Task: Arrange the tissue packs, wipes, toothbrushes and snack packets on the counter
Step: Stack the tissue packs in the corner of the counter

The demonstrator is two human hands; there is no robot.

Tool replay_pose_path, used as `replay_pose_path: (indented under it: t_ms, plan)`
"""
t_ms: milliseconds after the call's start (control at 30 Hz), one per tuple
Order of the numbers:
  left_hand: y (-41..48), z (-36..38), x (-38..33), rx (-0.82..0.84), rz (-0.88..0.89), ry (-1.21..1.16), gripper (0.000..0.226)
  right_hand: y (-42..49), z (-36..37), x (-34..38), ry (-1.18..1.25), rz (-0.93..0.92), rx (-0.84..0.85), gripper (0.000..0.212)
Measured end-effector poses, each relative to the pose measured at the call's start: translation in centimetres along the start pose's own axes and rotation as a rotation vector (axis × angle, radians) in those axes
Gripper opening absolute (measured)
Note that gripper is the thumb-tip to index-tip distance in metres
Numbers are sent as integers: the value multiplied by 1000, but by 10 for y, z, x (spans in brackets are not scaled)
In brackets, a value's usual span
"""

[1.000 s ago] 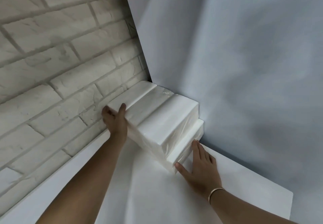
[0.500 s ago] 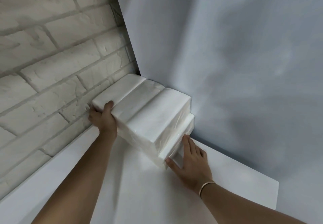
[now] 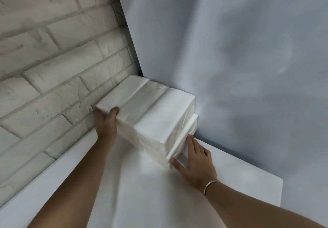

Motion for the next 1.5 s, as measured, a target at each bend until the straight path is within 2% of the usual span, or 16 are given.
replay_pose_path:
  t_ms: [200, 300, 333, 400, 467, 567, 633, 667, 733, 900, 1067, 1200, 1500]
  plan:
    - [-2, -2, 5, 90, -33, 20, 65, -1, -1, 0, 2, 3, 5, 110]
    - [-1, -4, 4, 128, -59, 27, 58, 0, 0, 0, 3, 6, 12, 112]
    - [0, -4, 5, 139, -71, 33, 62, 0, 0, 0, 5, 5, 12, 112]
    - [-2, -4, -2, 129, -65, 100, 86, 0, 0, 0, 18, 4, 1, 111]
    - [-7, -5, -27, 36, 27, 223, 90, 0, 0, -1, 30, 7, -11, 109]
    - [-19, 5, -93, -116, 305, 465, 72, 0, 0, -1, 28, 0, -13, 109]
    - [-24, 37, -132, -42, 476, 660, 62, 1, 0, -1, 25, 0, -10, 110]
    - [-23, 57, -142, 37, 504, 750, 58, 1, 0, -2, 25, 2, -8, 110]
    - [-8, 84, -144, 152, 464, 889, 61, 1, 0, -1, 22, 1, -2, 111]
    - [55, 90, -94, 286, 104, 1136, 102, 1, 0, -1, 35, -4, -1, 108]
    - [64, 96, -79, 265, 125, 1246, 114, 1, 1, -3, 60, 1, -4, 107]
    - [64, 99, -69, 235, 131, 1219, 116, 1, 2, -3, 65, 1, 5, 109]
    - [63, 97, -59, 320, 84, 1132, 126, 1, 1, -2, 55, -7, -4, 106]
Point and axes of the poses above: each hand's wrist, its own y-axis towards the middle knuckle, its own z-axis out of the palm, x = y × z, the point moved 8 cm from there along y, towards the middle knuckle, and after that the axes turned 7 degrees about z, right-handed, at the moved point
